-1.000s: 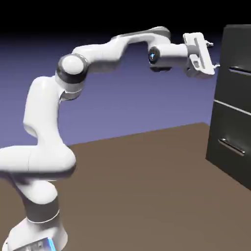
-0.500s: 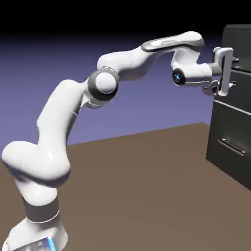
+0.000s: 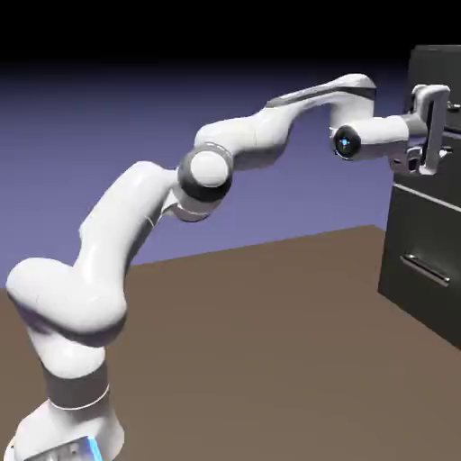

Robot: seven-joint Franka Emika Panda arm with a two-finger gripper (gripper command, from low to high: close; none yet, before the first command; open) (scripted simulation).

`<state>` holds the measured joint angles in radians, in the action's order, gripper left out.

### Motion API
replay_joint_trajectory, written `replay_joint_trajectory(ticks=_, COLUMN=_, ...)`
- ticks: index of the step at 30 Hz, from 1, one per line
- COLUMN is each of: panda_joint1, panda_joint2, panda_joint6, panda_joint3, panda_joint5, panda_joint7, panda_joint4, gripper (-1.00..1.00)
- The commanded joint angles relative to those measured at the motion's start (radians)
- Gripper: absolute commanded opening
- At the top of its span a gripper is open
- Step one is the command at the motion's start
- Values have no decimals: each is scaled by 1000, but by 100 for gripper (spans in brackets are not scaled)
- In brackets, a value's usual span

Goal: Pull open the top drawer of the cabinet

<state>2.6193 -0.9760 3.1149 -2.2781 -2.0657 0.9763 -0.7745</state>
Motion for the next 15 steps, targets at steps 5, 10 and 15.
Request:
replay_joint_trajectory(ticks=5, panda_joint1=16, panda_joint2=-66, panda_joint6=-10, panda_joint3=43, panda_joint5=152, panda_joint7=218, panda_joint4=53, gripper=0)
replay_joint_trajectory(ticks=10, panda_joint1=32, panda_joint2=-132, panda_joint6=-20, panda_joint3=86, panda_joint5=305, panda_joint7=435, panda_joint4=107, gripper=0)
replay_joint_trajectory(ticks=15, panda_joint1=17, panda_joint2=-110, panda_joint6=-15, panda_joint3=71, panda_joint5=260, panda_joint7=366, panda_joint4=81, gripper=-100)
